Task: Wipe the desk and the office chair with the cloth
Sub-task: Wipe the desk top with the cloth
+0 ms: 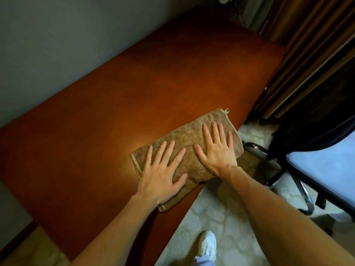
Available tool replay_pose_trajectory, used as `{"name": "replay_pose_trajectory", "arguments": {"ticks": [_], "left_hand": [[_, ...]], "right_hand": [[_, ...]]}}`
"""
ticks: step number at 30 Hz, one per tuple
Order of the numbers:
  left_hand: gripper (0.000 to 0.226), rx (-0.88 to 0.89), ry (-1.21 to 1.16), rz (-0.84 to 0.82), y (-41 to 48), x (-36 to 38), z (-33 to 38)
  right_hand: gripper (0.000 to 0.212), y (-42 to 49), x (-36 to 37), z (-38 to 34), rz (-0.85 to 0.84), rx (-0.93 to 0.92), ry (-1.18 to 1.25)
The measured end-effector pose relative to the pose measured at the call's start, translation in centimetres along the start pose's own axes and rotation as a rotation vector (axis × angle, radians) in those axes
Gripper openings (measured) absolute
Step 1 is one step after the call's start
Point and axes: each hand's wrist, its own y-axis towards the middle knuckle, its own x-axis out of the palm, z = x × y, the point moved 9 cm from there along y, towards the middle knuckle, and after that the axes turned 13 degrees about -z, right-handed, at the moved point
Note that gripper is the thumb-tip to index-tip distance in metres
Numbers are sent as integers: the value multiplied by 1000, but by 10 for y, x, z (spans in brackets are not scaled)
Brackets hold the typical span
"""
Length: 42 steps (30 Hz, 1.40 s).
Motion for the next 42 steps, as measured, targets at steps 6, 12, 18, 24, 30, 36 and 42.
{"name": "replay_pose_trajectory", "arguments": {"ticks": [6, 12, 18, 24, 30, 36, 42], "left_hand": [[77, 76, 12, 5, -75, 21, -34], [76, 96, 23, -16, -142, 37, -63], [74, 86, 34, -94, -182, 46, -71], [75, 71, 30, -111, -226, 60, -74], [101, -380, -368, 36, -272, 48, -113], [85, -919, -1430, -96, -325, 95, -137], [33, -832, -1459, -114, -326, 74, -128]], "right_hand": [[86, -59, 33, -61, -44, 58, 30], [94, -108, 67, -117, -198, 89, -3], [95, -148, 89, -149, -311, 79, 2], [95, -178, 104, -172, -314, 84, 3], [92, -207, 119, -192, -334, 78, 36], [91, -225, 130, -206, -403, 89, 87], [91, -239, 131, -210, -526, 60, 131]]}}
